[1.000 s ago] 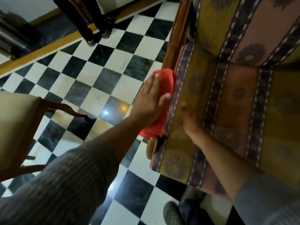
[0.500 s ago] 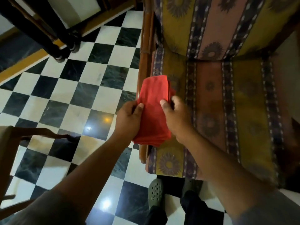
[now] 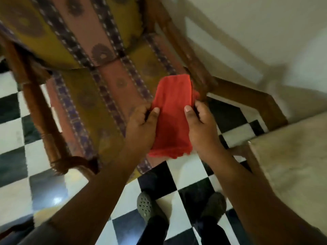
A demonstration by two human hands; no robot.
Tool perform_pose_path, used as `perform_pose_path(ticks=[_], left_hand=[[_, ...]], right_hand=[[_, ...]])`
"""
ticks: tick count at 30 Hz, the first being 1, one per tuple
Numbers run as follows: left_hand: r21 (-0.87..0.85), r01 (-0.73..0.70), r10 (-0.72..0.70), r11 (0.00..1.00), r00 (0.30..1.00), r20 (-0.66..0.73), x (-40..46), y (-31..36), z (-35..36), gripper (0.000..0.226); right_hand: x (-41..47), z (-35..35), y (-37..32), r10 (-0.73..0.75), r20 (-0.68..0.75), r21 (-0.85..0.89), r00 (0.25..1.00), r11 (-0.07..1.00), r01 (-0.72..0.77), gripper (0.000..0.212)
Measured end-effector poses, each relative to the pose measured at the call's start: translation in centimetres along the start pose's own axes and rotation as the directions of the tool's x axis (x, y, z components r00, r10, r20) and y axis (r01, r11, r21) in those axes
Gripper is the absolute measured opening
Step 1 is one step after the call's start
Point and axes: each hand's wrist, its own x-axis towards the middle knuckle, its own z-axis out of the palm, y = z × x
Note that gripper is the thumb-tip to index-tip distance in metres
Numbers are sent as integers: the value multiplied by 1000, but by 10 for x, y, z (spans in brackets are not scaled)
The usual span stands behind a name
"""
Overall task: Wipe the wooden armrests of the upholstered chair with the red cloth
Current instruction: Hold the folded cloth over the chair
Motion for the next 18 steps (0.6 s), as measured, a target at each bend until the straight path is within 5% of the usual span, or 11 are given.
perform_pose_path(ticks=[4, 7, 11, 18], left_hand=[[32, -26, 18, 999, 973, 230, -27, 38, 93, 15], [7, -60, 53, 998, 931, 362, -54, 66, 156, 14], [89, -172, 91, 981, 814, 573, -105, 100, 266, 14], [128, -285, 72, 950, 600, 797, -176, 114, 422, 16]], right_hand=[[-17, -99, 44, 50, -140, 129, 989, 991, -32, 26], [-38, -160, 79, 124, -244, 208, 962, 976, -73, 32], [-75, -257, 145, 218, -390, 337, 895, 938, -82, 13], [-125, -366, 249, 454, -501, 495, 737, 849, -186, 18]])
